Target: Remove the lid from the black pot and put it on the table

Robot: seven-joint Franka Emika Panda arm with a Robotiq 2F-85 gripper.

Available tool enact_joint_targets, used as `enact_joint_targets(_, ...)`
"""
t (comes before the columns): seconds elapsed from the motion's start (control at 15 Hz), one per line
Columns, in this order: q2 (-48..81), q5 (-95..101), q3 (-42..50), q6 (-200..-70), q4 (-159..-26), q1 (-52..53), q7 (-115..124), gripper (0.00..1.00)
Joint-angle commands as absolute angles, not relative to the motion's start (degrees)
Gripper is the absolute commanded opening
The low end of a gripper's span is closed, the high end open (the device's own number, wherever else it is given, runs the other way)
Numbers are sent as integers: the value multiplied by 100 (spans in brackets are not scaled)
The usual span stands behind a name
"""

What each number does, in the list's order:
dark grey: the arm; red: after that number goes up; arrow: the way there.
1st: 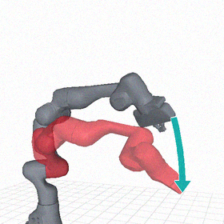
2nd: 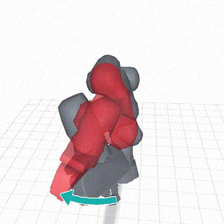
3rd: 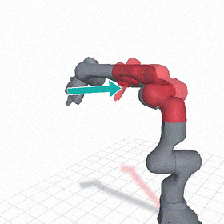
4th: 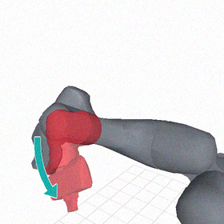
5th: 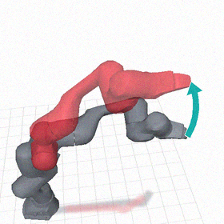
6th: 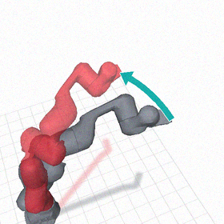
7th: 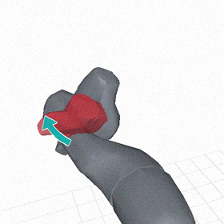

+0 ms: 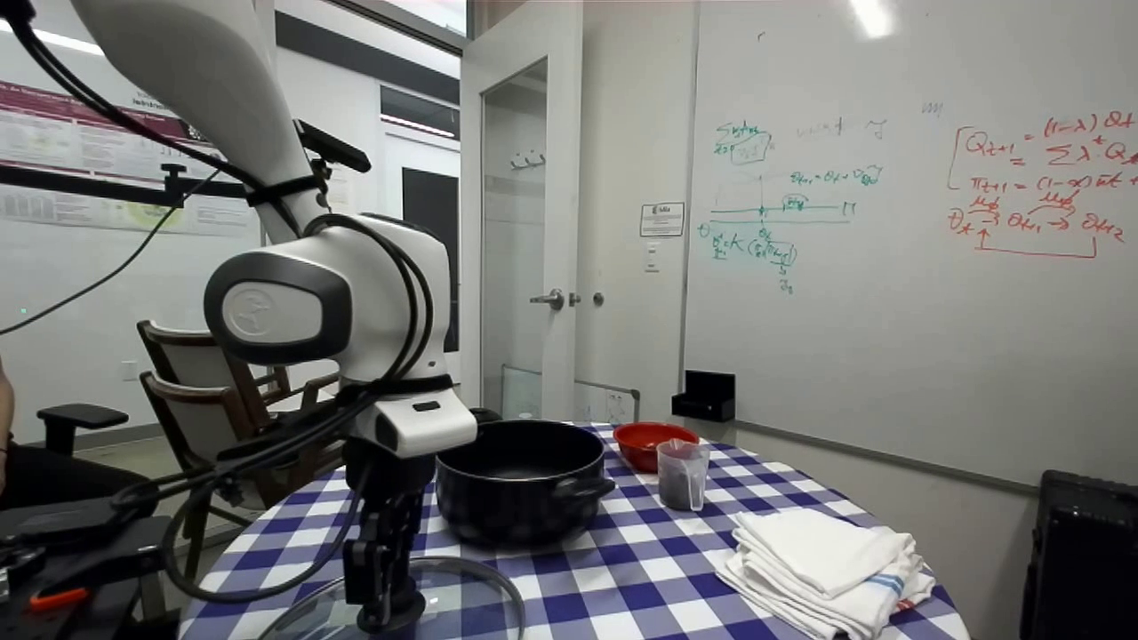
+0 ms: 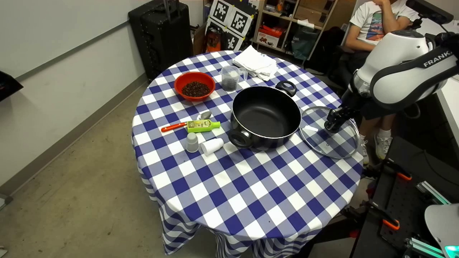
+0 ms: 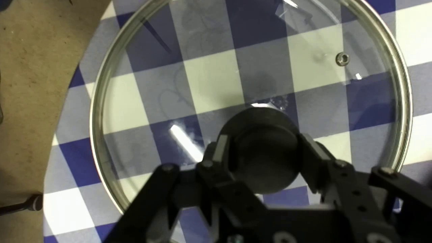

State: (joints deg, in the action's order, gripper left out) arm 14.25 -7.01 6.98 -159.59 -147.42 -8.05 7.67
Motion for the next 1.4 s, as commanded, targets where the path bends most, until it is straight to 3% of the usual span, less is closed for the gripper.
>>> enact_joint_targets(0.0,1547,-768,676,-16153,-14611,-842,581,26)
enact_joint_targets(0.47,1705,-1272,325,-16080,-14503,-1196,-175,26)
enact_joint_targets(0.53,1664,-1338,268,-16023,-14521,-1250,-297,76)
enact_joint_targets(0.67,1561,-1431,163,-15875,-14574,-1342,-550,81)
enact_joint_targets(0.73,1489,-1511,71,-15752,-14607,-1415,-768,89)
enact_joint_targets(0.8,1620,-1307,289,-15937,-14571,-1219,-364,71)
enact_joint_targets(1.0,1614,-1383,191,-15866,-14570,-1284,-572,89)
enact_joint_targets(1.33,1608,-1385,190,-15855,-14570,-1288,-583,89)
